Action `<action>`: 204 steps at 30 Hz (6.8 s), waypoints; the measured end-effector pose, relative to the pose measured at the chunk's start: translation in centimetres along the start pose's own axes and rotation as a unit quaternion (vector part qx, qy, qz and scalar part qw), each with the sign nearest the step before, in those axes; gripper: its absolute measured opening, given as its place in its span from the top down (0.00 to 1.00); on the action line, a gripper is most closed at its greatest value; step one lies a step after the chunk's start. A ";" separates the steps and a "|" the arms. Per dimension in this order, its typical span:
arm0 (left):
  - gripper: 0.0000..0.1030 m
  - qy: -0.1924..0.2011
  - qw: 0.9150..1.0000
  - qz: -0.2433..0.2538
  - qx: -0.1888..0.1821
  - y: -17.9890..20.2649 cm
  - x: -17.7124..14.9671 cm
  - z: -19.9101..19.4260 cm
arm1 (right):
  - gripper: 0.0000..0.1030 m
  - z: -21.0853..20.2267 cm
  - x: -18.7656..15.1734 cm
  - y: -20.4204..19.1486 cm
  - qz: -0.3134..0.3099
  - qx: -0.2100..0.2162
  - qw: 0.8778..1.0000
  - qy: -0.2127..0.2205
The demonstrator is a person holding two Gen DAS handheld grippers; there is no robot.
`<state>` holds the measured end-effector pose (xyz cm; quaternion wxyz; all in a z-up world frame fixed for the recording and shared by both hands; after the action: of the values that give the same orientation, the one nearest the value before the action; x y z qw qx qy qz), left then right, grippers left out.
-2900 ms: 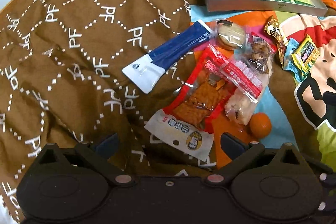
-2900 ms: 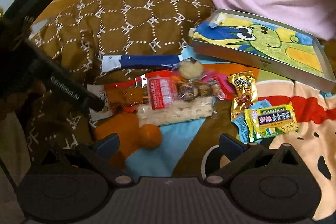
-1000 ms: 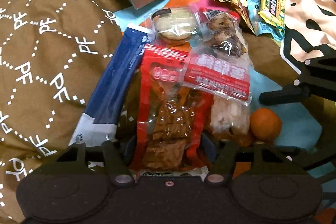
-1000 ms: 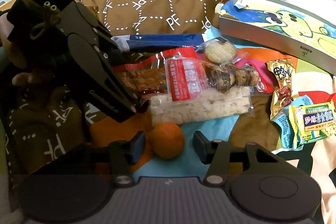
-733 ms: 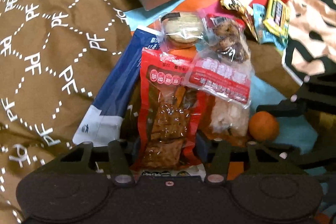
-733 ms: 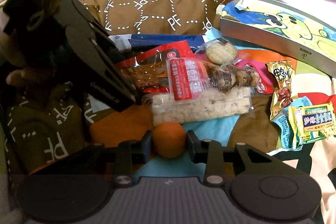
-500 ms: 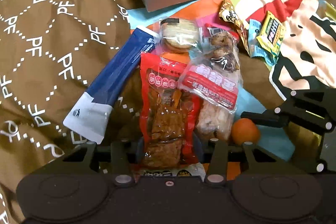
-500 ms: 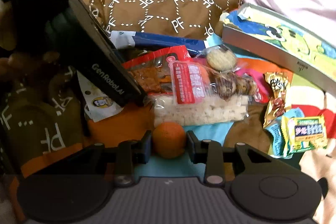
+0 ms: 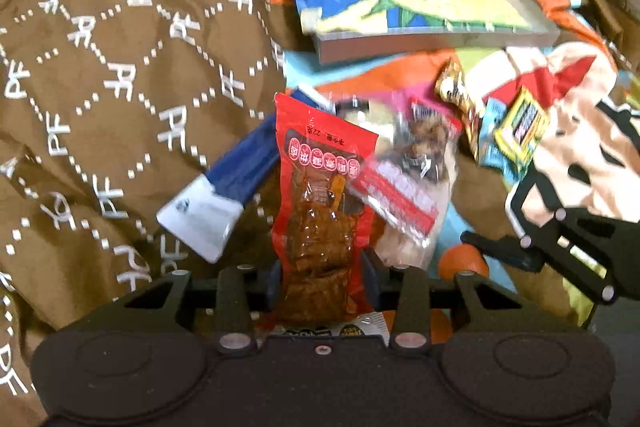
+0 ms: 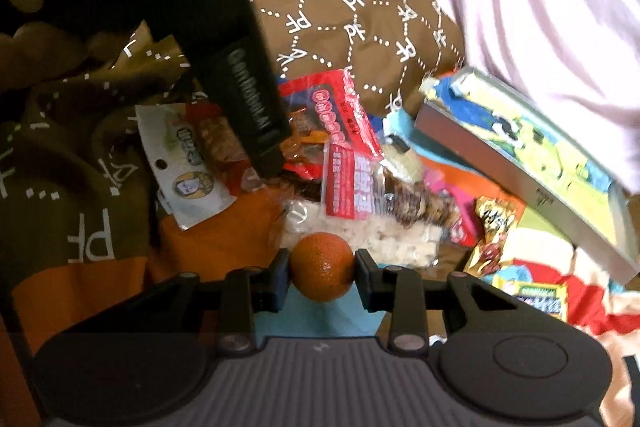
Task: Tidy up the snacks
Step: 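Carry both snacks over the tray and release them inside, then withdraw both tools from the tray back toward the snacks, then grasp the brown nut bag with left tool while right tool grasps the rice-cake bag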
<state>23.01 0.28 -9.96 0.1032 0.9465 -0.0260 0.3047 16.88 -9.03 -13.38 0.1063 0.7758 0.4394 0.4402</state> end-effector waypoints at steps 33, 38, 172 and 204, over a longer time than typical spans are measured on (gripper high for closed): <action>0.58 0.231 0.964 -0.101 -0.082 2.2 8.4 -2.1 | 0.63 -2.0 2.8 6.9 0.025 -0.122 0.986 0.107; 0.58 0.269 0.952 -0.121 -0.083 3.2 11.8 -0.6 | 0.63 0.0 3.0 11.1 0.059 -0.173 0.976 0.117; 0.01 0.129 0.983 0.124 -0.029 6.5 8.3 0.7 | 0.00 0.3 -3.7 5.9 0.402 0.059 0.913 -0.030; 0.10 0.043 0.976 0.186 -0.109 8.4 5.9 4.2 | 0.54 2.2 -4.7 5.9 0.478 0.131 0.866 -0.068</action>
<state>29.25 -8.72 -8.33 0.1485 0.8943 -0.2299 0.3539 21.02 -15.67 -14.20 -0.1899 0.9257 0.0605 0.3214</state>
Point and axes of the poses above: each gripper's, at about its wrist camera, not at the fingertips, and z roughly the way its jaws point, y to its right, x to its top, the point moved 7 cm from there along z, roughly the way its jaws point, and after that the axes turned 14 degrees about -z, right-handed, at the moved point
